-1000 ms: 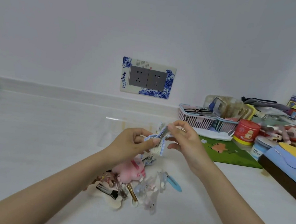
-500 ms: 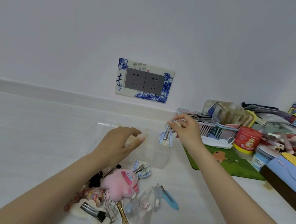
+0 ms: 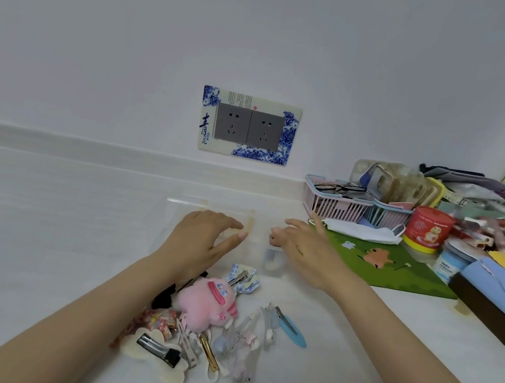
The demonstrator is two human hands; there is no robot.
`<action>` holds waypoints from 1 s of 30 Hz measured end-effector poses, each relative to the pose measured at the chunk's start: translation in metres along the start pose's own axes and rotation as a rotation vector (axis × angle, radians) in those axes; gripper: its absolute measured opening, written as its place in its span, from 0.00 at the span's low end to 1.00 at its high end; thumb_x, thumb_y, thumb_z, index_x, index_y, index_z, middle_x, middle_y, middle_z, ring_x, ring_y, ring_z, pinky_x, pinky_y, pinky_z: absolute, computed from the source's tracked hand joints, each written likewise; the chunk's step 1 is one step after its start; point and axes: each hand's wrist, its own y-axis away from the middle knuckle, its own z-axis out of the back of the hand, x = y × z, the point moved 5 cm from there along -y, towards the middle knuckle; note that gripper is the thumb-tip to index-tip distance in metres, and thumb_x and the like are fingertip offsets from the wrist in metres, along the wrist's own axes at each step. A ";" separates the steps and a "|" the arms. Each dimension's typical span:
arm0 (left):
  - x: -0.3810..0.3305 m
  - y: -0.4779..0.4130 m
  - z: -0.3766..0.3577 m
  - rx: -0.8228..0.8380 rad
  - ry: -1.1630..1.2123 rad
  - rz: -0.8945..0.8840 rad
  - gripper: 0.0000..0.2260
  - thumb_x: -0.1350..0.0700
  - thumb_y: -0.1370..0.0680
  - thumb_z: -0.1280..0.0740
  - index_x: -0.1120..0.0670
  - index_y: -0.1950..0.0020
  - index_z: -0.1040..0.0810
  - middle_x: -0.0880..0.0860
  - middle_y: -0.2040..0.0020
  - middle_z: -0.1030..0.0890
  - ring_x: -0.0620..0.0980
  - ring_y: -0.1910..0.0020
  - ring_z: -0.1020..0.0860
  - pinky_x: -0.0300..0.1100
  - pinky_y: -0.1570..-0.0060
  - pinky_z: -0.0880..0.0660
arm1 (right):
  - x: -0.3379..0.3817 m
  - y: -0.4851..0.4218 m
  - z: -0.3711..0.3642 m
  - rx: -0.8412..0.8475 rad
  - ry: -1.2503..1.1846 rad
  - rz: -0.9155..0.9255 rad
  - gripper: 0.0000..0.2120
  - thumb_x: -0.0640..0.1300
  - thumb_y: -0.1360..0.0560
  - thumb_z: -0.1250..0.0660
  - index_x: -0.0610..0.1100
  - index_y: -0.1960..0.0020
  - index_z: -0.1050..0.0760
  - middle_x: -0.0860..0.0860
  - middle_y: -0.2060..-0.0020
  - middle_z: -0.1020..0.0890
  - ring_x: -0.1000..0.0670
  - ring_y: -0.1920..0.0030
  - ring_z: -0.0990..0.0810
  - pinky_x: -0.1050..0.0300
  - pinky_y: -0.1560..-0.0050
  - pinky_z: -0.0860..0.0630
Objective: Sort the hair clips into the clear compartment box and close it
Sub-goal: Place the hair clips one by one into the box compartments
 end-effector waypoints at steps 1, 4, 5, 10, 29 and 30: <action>0.000 0.001 0.000 -0.002 -0.004 -0.002 0.31 0.33 0.27 0.56 0.46 0.39 0.24 0.45 0.39 0.21 0.45 0.39 0.26 0.41 0.39 0.36 | 0.001 -0.001 -0.001 0.005 0.014 -0.001 0.33 0.59 0.21 0.61 0.46 0.46 0.20 0.54 0.43 0.18 0.55 0.29 0.36 0.50 0.25 0.62; -0.004 0.005 0.004 0.013 0.030 -0.020 0.31 0.33 0.27 0.55 0.47 0.38 0.24 0.45 0.39 0.22 0.44 0.38 0.28 0.38 0.40 0.37 | 0.004 -0.002 0.000 0.017 0.007 -0.018 0.32 0.59 0.21 0.61 0.46 0.47 0.20 0.53 0.43 0.18 0.55 0.29 0.36 0.50 0.25 0.62; -0.006 0.007 0.007 0.018 0.057 -0.030 0.30 0.33 0.27 0.53 0.47 0.38 0.25 0.45 0.38 0.22 0.42 0.38 0.29 0.37 0.41 0.37 | 0.005 0.000 0.003 -0.004 -0.001 -0.019 0.30 0.59 0.20 0.58 0.46 0.47 0.20 0.53 0.44 0.19 0.55 0.30 0.34 0.50 0.25 0.60; -0.013 0.024 0.022 0.050 0.144 -0.043 0.23 0.32 0.29 0.46 0.42 0.44 0.23 0.37 0.44 0.23 0.34 0.43 0.30 0.34 0.45 0.32 | 0.018 0.031 0.025 -0.396 -0.271 0.049 0.16 0.59 0.24 0.42 0.50 0.56 0.23 0.58 0.57 0.21 0.58 0.53 0.25 0.64 0.47 0.34; -0.032 0.033 0.001 0.154 0.241 0.151 0.21 0.37 0.32 0.30 0.42 0.43 0.23 0.38 0.55 0.20 0.34 0.51 0.23 0.40 0.47 0.25 | 0.036 0.041 -0.018 -0.171 -1.270 -0.385 0.10 0.37 0.26 0.33 0.40 0.65 0.28 0.48 0.61 0.18 0.52 0.72 0.20 0.63 0.68 0.21; -0.035 0.032 0.001 0.128 0.255 0.153 0.20 0.38 0.33 0.29 0.44 0.43 0.23 0.39 0.56 0.21 0.35 0.52 0.23 0.39 0.48 0.25 | 0.036 0.042 -0.018 -0.161 -1.296 -0.386 0.10 0.38 0.26 0.33 0.41 0.65 0.28 0.49 0.62 0.18 0.52 0.73 0.19 0.62 0.68 0.20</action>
